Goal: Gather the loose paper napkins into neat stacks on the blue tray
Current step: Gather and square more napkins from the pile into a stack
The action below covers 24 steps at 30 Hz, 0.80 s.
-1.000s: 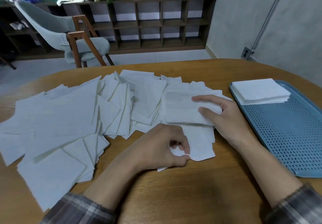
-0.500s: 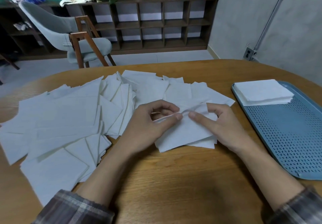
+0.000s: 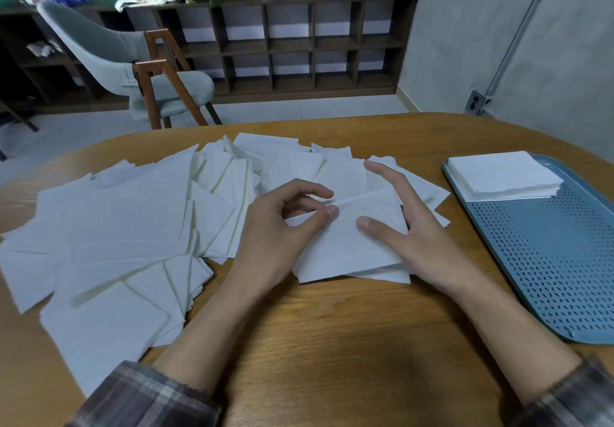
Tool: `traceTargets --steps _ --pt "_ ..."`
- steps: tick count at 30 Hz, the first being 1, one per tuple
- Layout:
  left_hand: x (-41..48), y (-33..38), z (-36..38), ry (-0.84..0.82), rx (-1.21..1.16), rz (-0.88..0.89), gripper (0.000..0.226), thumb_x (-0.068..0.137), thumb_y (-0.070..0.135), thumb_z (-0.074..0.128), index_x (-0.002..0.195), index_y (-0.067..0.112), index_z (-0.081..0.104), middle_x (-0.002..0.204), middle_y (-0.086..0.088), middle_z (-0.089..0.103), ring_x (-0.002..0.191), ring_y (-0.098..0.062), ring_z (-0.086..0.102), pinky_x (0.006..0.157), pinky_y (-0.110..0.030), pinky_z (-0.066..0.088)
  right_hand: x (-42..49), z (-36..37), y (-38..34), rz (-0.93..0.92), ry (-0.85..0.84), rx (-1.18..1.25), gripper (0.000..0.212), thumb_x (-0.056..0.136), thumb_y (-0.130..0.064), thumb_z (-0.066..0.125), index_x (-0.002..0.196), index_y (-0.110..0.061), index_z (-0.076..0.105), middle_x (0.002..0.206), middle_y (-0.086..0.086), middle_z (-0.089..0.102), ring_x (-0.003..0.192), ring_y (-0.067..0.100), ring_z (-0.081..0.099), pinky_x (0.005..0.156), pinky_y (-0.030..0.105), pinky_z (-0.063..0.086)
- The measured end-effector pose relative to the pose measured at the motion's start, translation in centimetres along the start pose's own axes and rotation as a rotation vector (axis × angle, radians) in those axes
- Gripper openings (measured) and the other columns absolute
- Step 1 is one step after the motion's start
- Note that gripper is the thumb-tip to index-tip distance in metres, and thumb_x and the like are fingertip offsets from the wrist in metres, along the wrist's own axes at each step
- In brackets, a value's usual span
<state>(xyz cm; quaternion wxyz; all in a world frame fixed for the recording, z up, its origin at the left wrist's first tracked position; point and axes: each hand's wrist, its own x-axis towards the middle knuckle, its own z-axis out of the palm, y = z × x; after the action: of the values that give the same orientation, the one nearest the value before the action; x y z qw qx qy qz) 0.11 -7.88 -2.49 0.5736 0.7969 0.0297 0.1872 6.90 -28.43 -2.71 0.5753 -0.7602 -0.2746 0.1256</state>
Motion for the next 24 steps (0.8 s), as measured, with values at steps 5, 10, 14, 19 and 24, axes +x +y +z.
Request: traceTargets --steps 5,10,14,19,24 --pt "-0.1 0.1 0.4 0.062 -0.002 0.000 0.011 0.090 0.025 0.083 0.100 0.027 0.077 0.081 0.010 0.079 0.096 -0.001 0.073 0.090 -0.014 0.050 0.1 0.1 0.3 -0.024 0.017 -0.008 0.061 0.099 -0.036 0.069 0.146 -0.061 0.040 0.155 -0.032 0.042 0.145 0.001 0.041 0.123 0.043 0.038" --pt "0.0 -0.6 0.4 0.175 0.240 0.102 0.021 0.089 0.039 0.082 0.108 0.033 0.075 0.102 0.018 0.070 0.100 0.001 0.064 0.082 -0.008 0.045 0.2 -0.2 0.3 -0.062 0.077 0.128 0.060 0.097 -0.025 0.070 0.146 -0.051 0.048 0.141 -0.035 0.054 0.136 0.005 0.055 0.105 0.031 0.054" --pt "0.5 0.1 -0.2 -0.025 -0.004 -0.147 0.031 0.092 0.055 0.068 0.120 0.042 0.069 0.103 0.028 0.071 0.100 0.013 0.063 0.075 -0.006 0.048 0.4 -0.8 0.4 -0.070 0.116 0.324 0.066 0.090 -0.021 0.072 0.145 -0.048 0.048 0.132 -0.023 0.064 0.126 0.015 0.065 0.097 0.037 0.059" --pt "0.5 -0.7 0.1 0.022 -0.078 -0.110 0.015 0.098 0.030 0.074 0.113 0.033 0.075 0.098 0.021 0.076 0.095 0.002 0.072 0.066 -0.018 0.056 0.3 -1.2 0.4 -0.005 0.040 0.324 0.061 0.094 -0.020 0.074 0.141 -0.049 0.049 0.135 -0.011 0.066 0.123 0.018 0.068 0.092 0.034 0.060" --pt "0.1 -1.5 0.9 0.111 0.028 -0.016 0.021 0.098 0.031 0.074 0.119 0.035 0.071 0.112 0.021 0.072 0.104 0.001 0.067 0.075 -0.017 0.054 0.4 -1.8 0.9 0.016 -0.051 0.188 0.022 0.091 -0.020 0.079 0.111 -0.029 0.082 0.128 -0.011 0.073 0.127 0.010 0.063 0.103 0.031 0.050"
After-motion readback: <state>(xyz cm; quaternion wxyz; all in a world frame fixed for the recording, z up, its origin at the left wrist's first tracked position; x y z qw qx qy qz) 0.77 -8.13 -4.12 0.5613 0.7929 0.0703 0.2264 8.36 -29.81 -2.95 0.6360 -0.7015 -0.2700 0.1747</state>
